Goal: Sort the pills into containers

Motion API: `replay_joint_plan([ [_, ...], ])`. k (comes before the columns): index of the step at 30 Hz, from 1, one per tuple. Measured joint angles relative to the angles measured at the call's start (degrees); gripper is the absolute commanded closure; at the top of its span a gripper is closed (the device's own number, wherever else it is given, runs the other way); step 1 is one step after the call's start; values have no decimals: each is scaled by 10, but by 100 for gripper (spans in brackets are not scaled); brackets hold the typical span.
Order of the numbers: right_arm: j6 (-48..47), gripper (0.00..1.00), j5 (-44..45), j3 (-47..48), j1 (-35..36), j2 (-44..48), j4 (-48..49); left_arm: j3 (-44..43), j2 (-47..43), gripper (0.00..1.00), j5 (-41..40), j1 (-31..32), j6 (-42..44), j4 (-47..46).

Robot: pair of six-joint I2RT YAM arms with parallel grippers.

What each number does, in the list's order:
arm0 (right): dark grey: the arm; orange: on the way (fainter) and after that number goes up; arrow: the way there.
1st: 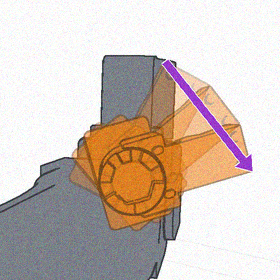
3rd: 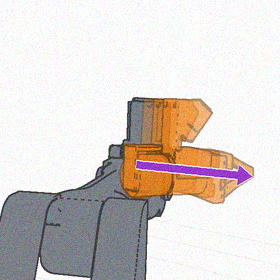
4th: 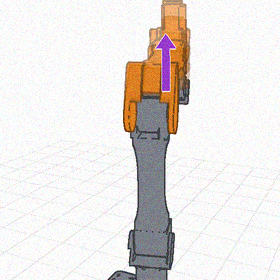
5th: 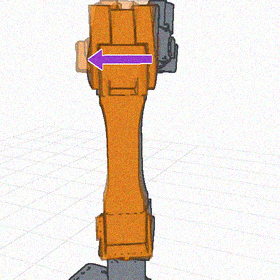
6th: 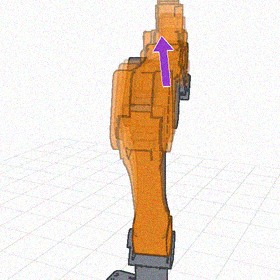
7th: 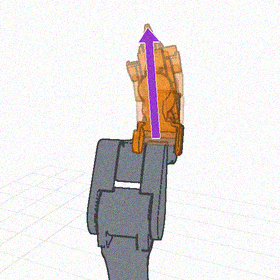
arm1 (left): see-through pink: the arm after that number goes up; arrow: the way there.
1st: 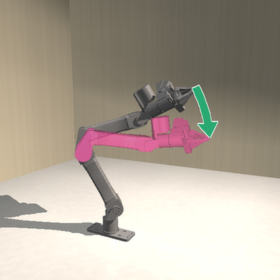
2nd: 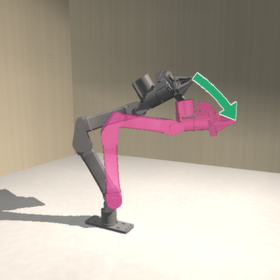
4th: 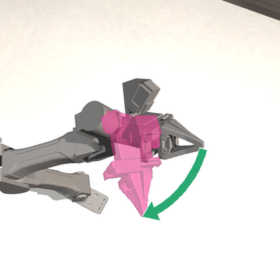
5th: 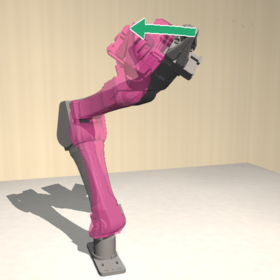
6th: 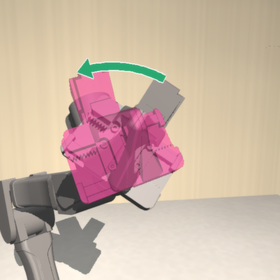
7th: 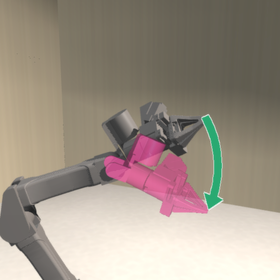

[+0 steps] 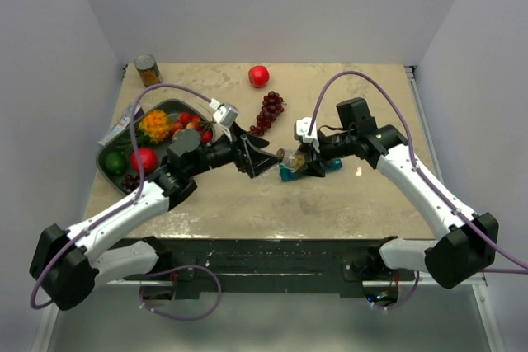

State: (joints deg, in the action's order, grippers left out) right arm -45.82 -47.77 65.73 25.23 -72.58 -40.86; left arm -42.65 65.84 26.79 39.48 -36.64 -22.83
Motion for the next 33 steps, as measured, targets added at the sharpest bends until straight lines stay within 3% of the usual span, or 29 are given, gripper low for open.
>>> replay_joint_plan([
  [3,-22,99,-5,-6,0,3,-18,15,-69,3,20,-13,68,14],
  [9,-57,100,-15,-19,0,7,-45,85,-174,1,125,-14,289,-6],
  [15,-89,100,-29,-29,3,10,-60,101,-111,3,163,4,440,12],
  [21,-105,100,-32,-34,8,10,-69,70,-46,6,162,28,495,9],
  [33,-109,100,-33,-38,10,10,-70,32,15,36,159,49,497,-11],
])
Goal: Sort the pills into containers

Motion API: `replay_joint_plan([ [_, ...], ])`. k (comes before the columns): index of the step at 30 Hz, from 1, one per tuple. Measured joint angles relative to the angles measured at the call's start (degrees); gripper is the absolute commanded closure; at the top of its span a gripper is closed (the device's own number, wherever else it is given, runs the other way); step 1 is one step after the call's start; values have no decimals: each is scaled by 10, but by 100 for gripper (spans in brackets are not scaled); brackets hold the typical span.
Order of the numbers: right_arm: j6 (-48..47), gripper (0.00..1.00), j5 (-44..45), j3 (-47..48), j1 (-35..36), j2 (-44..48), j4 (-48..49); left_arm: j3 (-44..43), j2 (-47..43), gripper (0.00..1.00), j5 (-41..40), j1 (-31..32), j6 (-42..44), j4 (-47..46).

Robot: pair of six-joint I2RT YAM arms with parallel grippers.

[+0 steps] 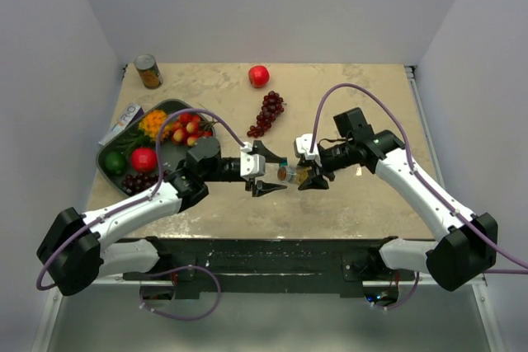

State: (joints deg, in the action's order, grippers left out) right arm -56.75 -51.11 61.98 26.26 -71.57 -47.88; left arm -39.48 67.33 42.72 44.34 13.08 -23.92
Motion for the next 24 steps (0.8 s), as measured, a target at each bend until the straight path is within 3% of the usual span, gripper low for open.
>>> replay_joint_plan([
  [5,0,100,0,-3,0,0,0,-1,6,51,-4,1,-3,0],
  [8,1,100,1,-3,0,0,0,-5,13,66,-6,1,-5,3],
  [10,1,100,2,-3,0,0,1,-7,15,85,-8,1,-6,7],
  [11,2,100,3,-3,0,0,0,-8,16,100,-8,1,-7,9],
  [17,17,100,9,-6,0,1,8,-13,16,100,-30,1,-70,18],
  [24,64,100,52,-24,1,20,56,-25,24,100,-131,1,-358,43],
])
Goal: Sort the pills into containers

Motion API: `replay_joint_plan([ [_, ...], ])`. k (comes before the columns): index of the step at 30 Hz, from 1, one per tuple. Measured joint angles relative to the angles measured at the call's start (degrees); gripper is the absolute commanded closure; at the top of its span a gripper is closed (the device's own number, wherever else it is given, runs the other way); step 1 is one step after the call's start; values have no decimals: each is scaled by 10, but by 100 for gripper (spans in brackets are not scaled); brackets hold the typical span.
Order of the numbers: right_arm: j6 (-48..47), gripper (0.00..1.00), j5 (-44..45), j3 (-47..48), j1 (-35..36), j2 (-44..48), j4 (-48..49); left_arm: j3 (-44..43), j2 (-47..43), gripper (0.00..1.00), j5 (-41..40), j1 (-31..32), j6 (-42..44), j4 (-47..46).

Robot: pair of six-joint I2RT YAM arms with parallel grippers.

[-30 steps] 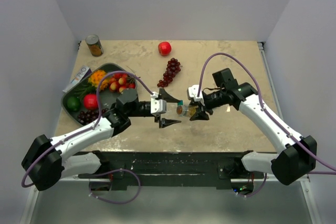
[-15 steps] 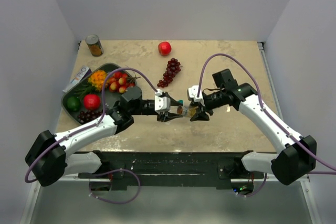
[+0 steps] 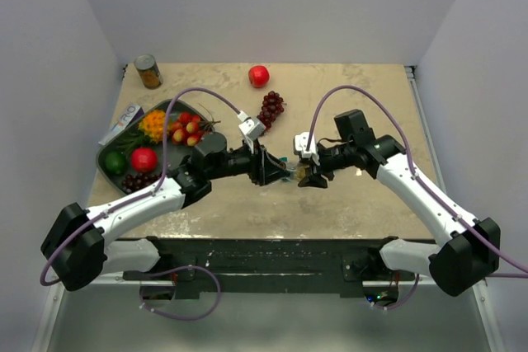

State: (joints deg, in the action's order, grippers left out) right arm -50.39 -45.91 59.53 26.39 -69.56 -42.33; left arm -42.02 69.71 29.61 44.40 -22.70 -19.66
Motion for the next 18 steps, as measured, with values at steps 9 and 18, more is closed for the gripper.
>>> replay_joint_plan([
  [9,35,100,33,-10,3,1,30,-35,14,85,-99,-1,-388,109],
  [18,43,100,36,-10,-3,3,39,2,2,4,-39,-28,-384,63],
])
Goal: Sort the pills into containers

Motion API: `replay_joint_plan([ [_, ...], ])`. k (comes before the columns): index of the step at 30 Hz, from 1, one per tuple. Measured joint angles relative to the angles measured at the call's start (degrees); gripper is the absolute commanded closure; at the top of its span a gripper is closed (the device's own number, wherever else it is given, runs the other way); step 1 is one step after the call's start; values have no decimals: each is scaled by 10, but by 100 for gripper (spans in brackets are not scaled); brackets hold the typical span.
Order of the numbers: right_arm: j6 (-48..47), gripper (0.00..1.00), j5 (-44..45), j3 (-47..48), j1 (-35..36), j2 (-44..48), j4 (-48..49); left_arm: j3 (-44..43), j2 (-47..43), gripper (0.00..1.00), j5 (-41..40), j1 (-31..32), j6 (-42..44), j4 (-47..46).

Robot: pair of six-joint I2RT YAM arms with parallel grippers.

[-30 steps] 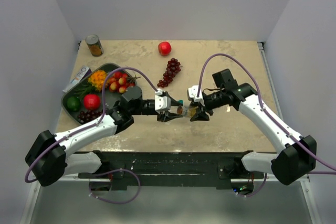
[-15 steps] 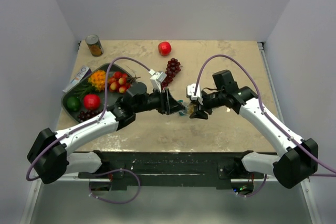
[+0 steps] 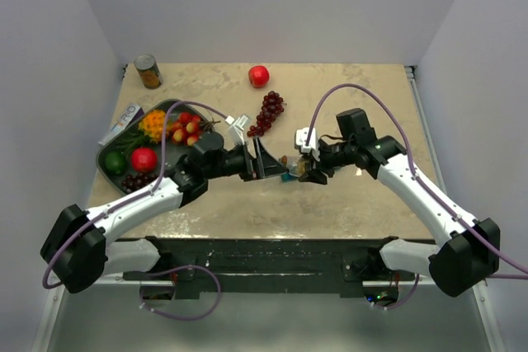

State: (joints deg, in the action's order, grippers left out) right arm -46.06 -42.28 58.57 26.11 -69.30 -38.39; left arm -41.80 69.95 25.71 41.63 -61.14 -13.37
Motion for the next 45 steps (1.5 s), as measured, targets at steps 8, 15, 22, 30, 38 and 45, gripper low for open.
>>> replay_joint_plan([
  [8,-2,100,2,0,-2,0,1,50,-52,1,76,-30,255,52],
  [15,-51,99,-40,-3,-3,-1,-25,130,-233,1,53,23,602,35],
  [22,-89,99,-69,-13,-3,-1,-49,100,-146,2,82,24,794,-24],
  [30,-96,99,-82,-16,-3,-1,-49,76,-61,15,97,34,826,-71],
  [38,-95,99,-82,-18,-3,-1,-49,63,-28,32,108,52,801,-126],
  [45,-95,99,-82,-18,-3,-1,-49,58,-15,56,107,54,794,-127],
])
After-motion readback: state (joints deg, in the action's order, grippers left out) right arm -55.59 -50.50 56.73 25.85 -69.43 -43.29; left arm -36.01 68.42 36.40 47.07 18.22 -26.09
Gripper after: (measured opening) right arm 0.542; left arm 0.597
